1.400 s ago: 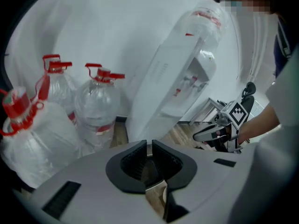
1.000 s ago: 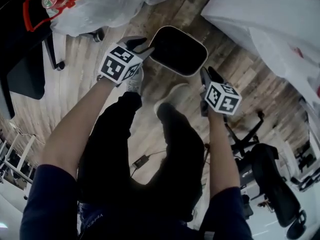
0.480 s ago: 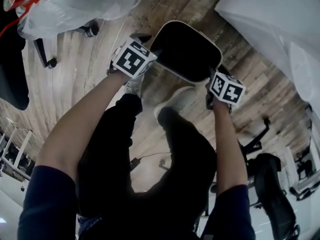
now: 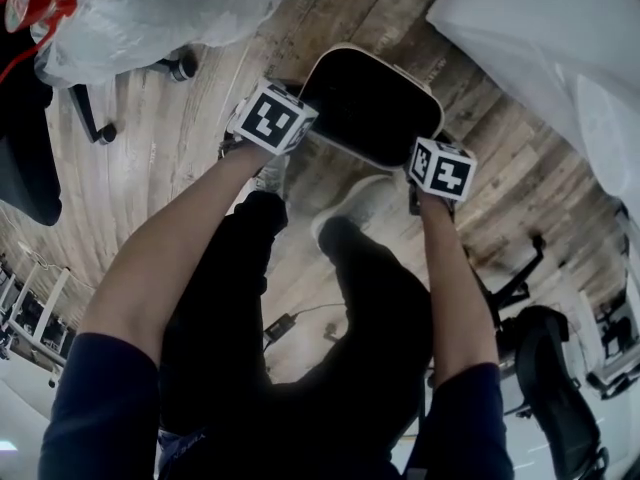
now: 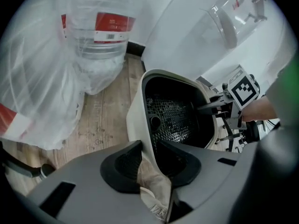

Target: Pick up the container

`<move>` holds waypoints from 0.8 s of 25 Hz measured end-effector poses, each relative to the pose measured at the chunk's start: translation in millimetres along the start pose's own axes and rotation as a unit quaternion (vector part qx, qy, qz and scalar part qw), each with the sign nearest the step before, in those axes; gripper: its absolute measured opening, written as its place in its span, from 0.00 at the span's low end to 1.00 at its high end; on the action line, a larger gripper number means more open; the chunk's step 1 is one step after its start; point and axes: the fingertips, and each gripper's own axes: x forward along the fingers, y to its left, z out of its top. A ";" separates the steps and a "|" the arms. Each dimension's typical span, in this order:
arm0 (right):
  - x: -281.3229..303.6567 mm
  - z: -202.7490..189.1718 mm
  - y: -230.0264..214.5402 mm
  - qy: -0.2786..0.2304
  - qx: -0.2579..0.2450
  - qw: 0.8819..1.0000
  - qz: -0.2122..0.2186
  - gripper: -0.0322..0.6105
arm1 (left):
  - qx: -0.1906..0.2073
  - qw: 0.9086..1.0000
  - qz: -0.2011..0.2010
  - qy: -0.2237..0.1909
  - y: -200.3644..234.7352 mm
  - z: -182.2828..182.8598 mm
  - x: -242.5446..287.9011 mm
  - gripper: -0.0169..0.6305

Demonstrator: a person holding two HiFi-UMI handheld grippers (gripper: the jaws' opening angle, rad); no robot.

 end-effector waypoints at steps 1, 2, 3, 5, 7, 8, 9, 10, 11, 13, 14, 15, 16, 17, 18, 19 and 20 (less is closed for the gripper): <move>-5.2 2.4 0.8 -0.002 -0.001 1.000 0.000 0.22 | 0.001 1.000 0.003 0.000 -1.6 0.0 -5.1 0.22; -12.4 5.5 2.3 -0.005 0.000 1.000 0.000 0.22 | 0.001 1.000 0.005 -0.001 -3.6 0.6 -12.5 0.22; -22.1 8.8 4.7 -0.007 0.001 1.000 0.000 0.21 | -0.001 1.000 0.007 -0.003 -6.5 1.5 -22.2 0.22; -50.1 14.7 12.9 -0.012 0.001 1.000 0.000 0.21 | -0.005 1.000 0.010 -0.005 -15.5 3.2 -49.5 0.22; -87.7 22.3 22.5 -0.020 0.000 1.000 0.000 0.21 | -0.007 1.000 0.012 -0.011 -27.4 8.8 -86.1 0.22; -109.4 27.9 27.6 -0.028 0.000 1.000 0.000 0.21 | -0.009 1.000 0.012 -0.014 -34.2 12.3 -107.0 0.22; -132.8 34.4 32.9 -0.038 0.001 0.999 0.001 0.21 | -0.013 1.000 0.013 -0.016 -41.8 14.8 -129.1 0.22; -157.9 40.9 38.1 -0.049 0.002 0.999 0.002 0.21 | -0.017 1.000 0.013 -0.016 -50.3 16.7 -152.3 0.22; -184.5 46.2 43.1 -0.059 0.002 0.998 0.002 0.21 | -0.021 0.999 0.014 -0.019 -60.0 18.7 -176.6 0.22; -240.0 50.7 53.7 -0.074 0.002 0.997 0.001 0.20 | -0.030 0.999 0.016 -0.032 -83.4 22.2 -226.5 0.22; -267.2 51.8 59.5 -0.081 0.002 0.997 0.000 0.20 | -0.037 0.998 0.017 -0.042 -95.1 23.4 -250.9 0.21; -293.1 55.6 64.5 -0.092 0.001 0.996 -0.002 0.20 | -0.044 0.997 0.018 -0.053 -105.0 26.4 -274.4 0.21; -317.2 63.6 68.3 -0.108 0.000 0.994 -0.005 0.19 | -0.049 0.996 0.022 -0.067 -112.7 32.6 -296.7 0.21; -340.3 74.2 71.0 -0.127 -0.003 0.992 -0.008 0.19 | -0.050 0.995 0.027 -0.080 -119.1 41.2 -317.8 0.20; -363.2 83.4 73.5 -0.144 -0.006 0.990 -0.009 0.19 | -0.049 0.994 0.031 -0.091 -126.3 49.0 -338.4 0.20; -386.5 88.6 76.5 -0.155 -0.008 0.988 -0.011 0.19 | -0.049 0.993 0.034 -0.099 -135.5 54.1 -358.5 0.20; -410.6 90.6 79.9 -0.161 -0.011 0.987 -0.014 0.18 | -0.049 0.993 0.035 -0.105 -146.2 56.8 -378.4 0.20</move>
